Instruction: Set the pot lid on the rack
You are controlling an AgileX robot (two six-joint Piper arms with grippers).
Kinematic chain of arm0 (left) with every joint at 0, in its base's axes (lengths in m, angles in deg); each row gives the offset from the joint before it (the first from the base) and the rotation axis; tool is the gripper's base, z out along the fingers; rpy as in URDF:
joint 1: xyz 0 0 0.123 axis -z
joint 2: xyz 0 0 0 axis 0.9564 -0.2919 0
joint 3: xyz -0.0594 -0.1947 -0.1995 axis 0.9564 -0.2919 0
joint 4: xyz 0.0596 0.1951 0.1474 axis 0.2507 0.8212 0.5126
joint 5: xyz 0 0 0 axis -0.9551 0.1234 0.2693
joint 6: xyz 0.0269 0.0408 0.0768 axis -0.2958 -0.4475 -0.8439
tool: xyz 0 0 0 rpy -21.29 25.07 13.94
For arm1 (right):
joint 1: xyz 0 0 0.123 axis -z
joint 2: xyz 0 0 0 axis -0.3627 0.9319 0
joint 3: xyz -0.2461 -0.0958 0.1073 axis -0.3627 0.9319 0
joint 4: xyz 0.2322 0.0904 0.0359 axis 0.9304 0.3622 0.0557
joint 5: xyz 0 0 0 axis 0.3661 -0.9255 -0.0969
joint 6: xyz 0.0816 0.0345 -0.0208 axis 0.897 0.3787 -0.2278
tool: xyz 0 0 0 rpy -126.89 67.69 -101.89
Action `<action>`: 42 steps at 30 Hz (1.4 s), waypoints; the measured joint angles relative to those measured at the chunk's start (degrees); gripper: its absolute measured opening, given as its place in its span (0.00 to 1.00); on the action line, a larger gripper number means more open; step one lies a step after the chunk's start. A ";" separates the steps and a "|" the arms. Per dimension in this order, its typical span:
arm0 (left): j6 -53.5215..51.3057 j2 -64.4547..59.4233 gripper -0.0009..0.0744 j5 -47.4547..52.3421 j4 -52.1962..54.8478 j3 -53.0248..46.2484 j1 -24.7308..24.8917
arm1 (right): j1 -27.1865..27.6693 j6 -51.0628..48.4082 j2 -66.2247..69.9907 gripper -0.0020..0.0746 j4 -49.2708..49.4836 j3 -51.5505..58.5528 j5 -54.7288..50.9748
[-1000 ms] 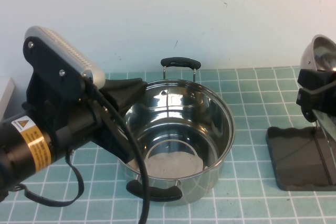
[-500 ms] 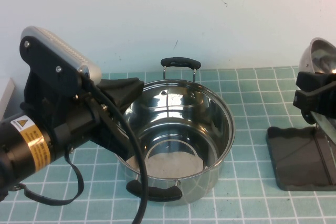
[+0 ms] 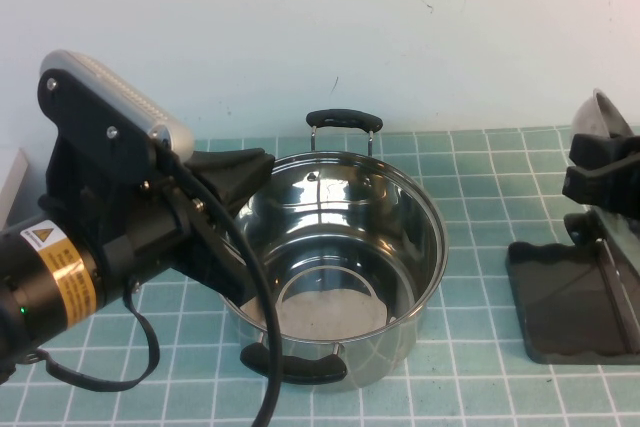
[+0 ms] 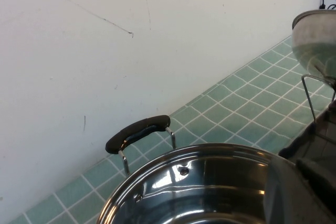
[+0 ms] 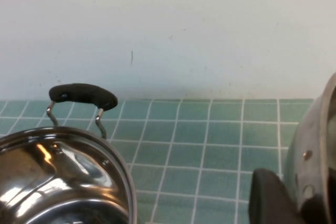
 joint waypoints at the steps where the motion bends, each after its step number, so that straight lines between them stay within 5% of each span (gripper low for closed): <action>1: 0.00 0.00 0.01 0.00 0.00 0.00 0.00 | 0.00 -0.71 0.00 0.26 0.46 0.00 0.06; 8: 0.09 0.00 0.01 0.00 0.08 0.00 0.00 | 0.00 -11.25 -3.47 0.39 7.19 0.00 1.71; 17: 0.09 0.00 0.01 0.70 0.08 0.00 0.00 | 0.00 -34.52 -13.73 0.41 27.61 0.00 3.83; 22: 3.26 0.03 0.01 6.26 0.08 0.00 0.00 | 0.00 -47.29 -22.64 0.30 34.34 0.11 4.06; 28: 5.02 4.62 0.01 12.08 0.08 -3.60 0.00 | 0.00 -50.68 -35.05 0.06 35.05 2.67 2.39; 42: 8.93 29.91 0.01 29.47 -1.58 -15.37 0.00 | 0.00 -64.93 -42.65 0.02 35.05 13.49 -10.81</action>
